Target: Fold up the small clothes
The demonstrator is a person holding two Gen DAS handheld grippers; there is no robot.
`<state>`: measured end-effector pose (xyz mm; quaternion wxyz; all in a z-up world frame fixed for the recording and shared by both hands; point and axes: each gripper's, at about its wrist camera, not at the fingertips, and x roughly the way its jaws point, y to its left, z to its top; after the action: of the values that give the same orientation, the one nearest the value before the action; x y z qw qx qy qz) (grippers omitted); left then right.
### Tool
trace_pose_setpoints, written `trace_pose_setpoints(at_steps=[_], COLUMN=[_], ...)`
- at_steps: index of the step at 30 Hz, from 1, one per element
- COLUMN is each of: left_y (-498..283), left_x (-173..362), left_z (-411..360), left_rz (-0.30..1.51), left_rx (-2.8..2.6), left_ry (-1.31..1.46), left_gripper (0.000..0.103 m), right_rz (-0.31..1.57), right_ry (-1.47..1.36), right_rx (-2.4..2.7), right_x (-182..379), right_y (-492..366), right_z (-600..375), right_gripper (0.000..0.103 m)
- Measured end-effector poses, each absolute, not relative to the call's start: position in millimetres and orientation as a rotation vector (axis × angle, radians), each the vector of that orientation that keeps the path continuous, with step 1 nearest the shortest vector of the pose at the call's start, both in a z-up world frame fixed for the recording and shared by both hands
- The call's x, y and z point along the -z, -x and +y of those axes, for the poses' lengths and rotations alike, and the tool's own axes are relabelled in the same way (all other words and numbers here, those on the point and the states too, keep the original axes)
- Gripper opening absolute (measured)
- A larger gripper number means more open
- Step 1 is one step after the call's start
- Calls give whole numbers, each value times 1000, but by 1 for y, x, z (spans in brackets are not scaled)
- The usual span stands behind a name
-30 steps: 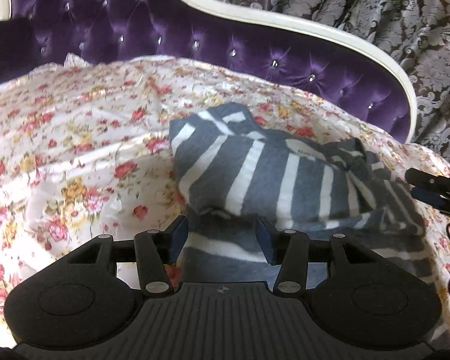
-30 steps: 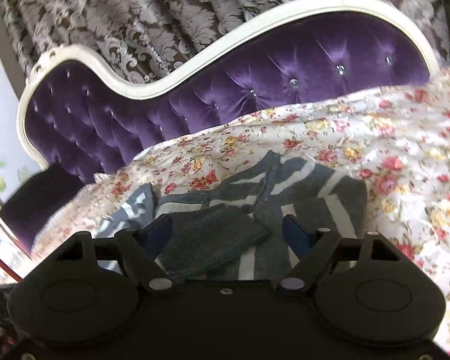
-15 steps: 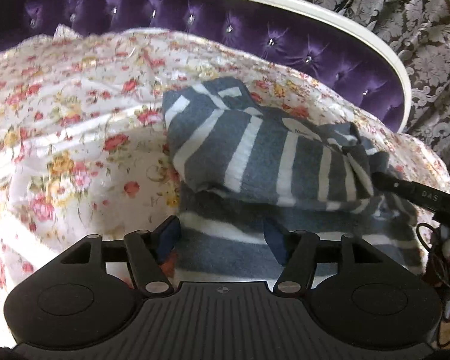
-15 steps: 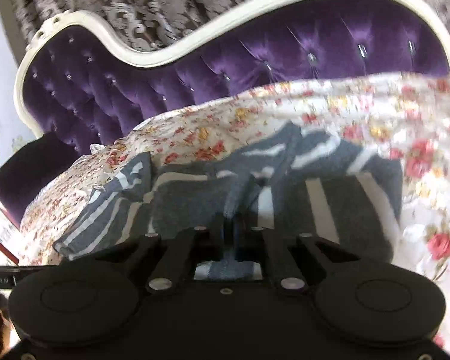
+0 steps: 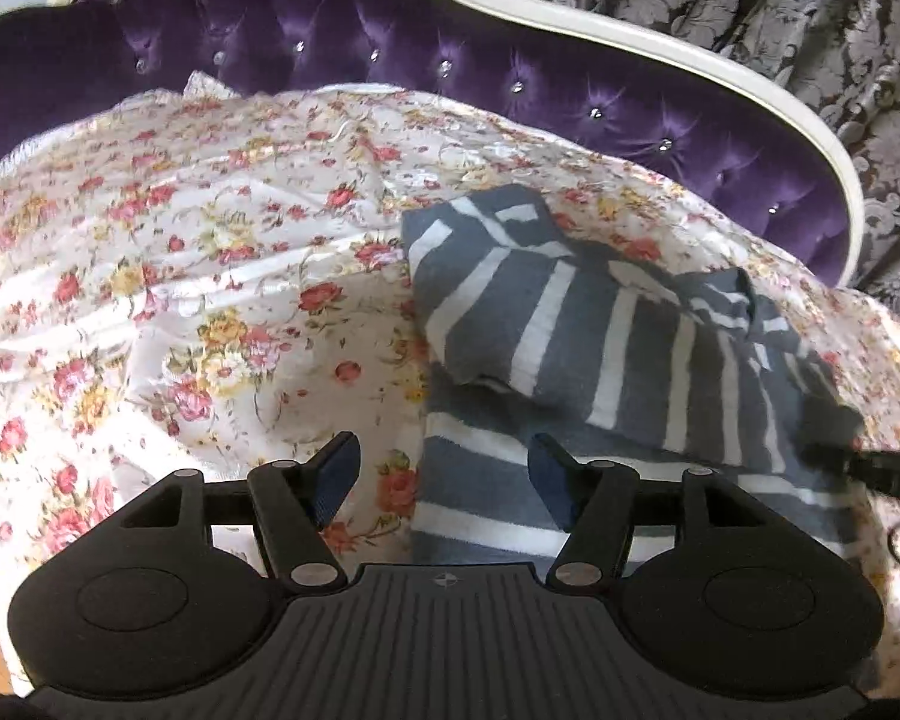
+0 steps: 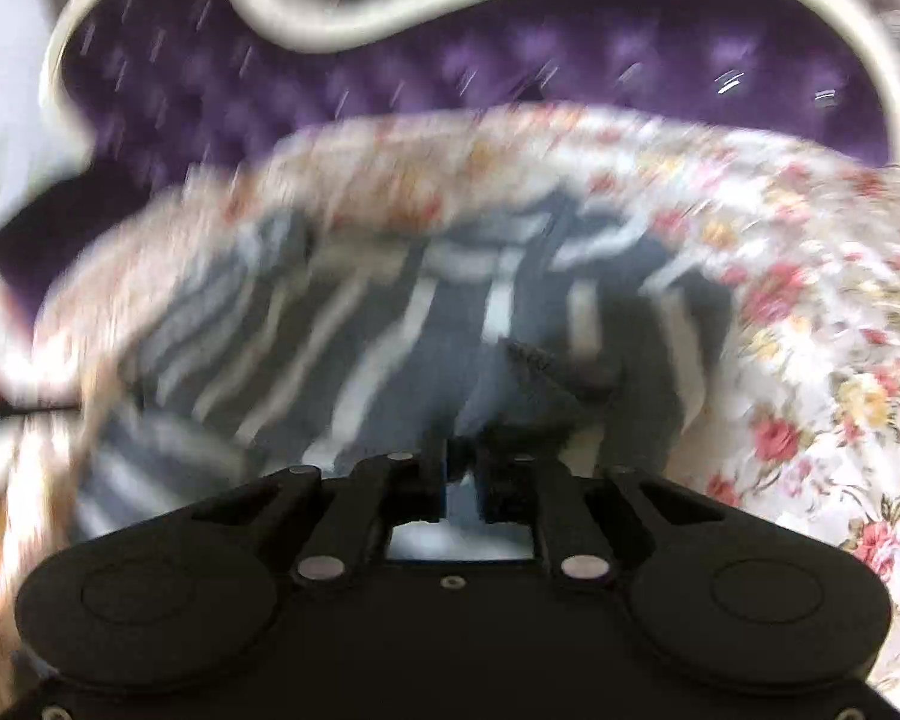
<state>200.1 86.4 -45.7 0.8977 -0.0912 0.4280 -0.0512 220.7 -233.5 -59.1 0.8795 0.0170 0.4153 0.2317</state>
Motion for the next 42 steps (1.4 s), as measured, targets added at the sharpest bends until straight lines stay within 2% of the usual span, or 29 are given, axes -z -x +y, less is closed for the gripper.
trace_pose_setpoints(at_steps=[5,10,15,19,42], left_y=[-207,-209,-210,-210,-209], left_x=[54,56,57,56,54], left_z=[95,95,96,94,90], left_rz=[910,903,891,880,859], left_rx=[87,28,-14,-30,-57], left_ry=[230,180,137,109,47], left_gripper=[60,60,60,60,60], right_rz=[821,767,758,723,781], right_ry=[-82,-162,-203,-195,-99], right_rx=[-506,-432,-369,-337,-321], right_x=[46,43,45,44,64], right_y=[-218,-221,-223,-223,-229], right_z=[-244,-265,-277,-278,-256], right_gripper=[30,47,47,54,55])
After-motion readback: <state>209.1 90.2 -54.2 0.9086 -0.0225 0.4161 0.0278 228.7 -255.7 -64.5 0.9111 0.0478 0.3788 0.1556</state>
